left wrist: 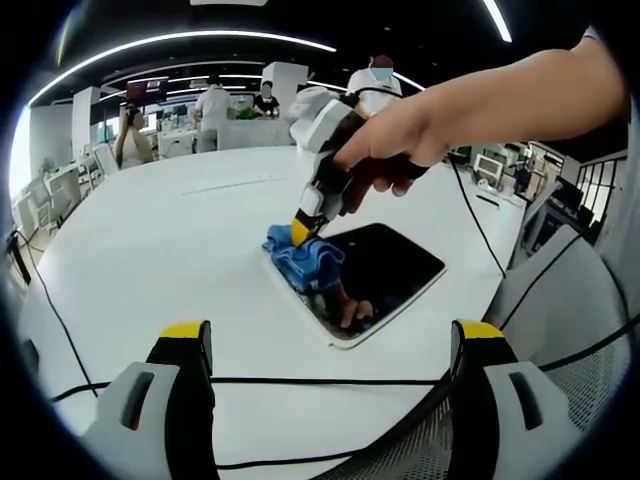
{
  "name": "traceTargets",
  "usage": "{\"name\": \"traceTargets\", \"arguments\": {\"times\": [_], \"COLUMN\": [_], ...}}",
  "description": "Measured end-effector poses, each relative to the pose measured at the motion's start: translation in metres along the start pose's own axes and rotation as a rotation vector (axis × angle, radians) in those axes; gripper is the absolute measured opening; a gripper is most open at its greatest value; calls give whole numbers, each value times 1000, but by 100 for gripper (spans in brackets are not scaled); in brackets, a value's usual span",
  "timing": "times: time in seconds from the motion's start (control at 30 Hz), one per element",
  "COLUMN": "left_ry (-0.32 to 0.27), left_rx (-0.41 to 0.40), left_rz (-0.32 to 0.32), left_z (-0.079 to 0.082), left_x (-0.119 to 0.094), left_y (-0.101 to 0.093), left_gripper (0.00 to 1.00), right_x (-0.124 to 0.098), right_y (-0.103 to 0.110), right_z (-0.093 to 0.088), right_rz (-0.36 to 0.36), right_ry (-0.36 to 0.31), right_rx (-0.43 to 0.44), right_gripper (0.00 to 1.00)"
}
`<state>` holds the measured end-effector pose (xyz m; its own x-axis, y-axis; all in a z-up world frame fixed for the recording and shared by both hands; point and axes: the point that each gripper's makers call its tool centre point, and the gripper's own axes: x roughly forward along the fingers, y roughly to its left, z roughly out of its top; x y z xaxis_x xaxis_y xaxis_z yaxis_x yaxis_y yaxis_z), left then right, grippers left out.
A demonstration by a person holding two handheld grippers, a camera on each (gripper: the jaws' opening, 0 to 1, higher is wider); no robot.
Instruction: Wipe the mirror surface with the cleaning cloth until all visible marks leave the cleaned area.
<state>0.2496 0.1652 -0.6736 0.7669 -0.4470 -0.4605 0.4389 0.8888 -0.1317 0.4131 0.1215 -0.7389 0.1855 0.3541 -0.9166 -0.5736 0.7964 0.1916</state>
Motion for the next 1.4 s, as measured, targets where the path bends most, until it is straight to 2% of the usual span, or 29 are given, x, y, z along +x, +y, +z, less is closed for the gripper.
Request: {"name": "traceTargets", "arguments": {"times": [0.57,0.7,0.9,1.4], "left_ry": [10,11,9,1], "left_rx": [11,12,11,4], "left_rz": [-8,-7,-5,15], "left_z": [-2,-2,-1,-2], "left_x": [1,0,0,0], "left_y": [-2,-2,-1,4], "left_gripper": [99,99,99,99], "right_x": [-10,-19,-14,-16], "right_y": [-17,-16,-23,-18], "right_z": [-9,-15,-12,-17], "right_rz": [-23,-25,-31,-64], "right_ry": [1,-4,-3,-9], "right_rx": [14,20,24,-3], "right_gripper": [0,0,0,0]}}
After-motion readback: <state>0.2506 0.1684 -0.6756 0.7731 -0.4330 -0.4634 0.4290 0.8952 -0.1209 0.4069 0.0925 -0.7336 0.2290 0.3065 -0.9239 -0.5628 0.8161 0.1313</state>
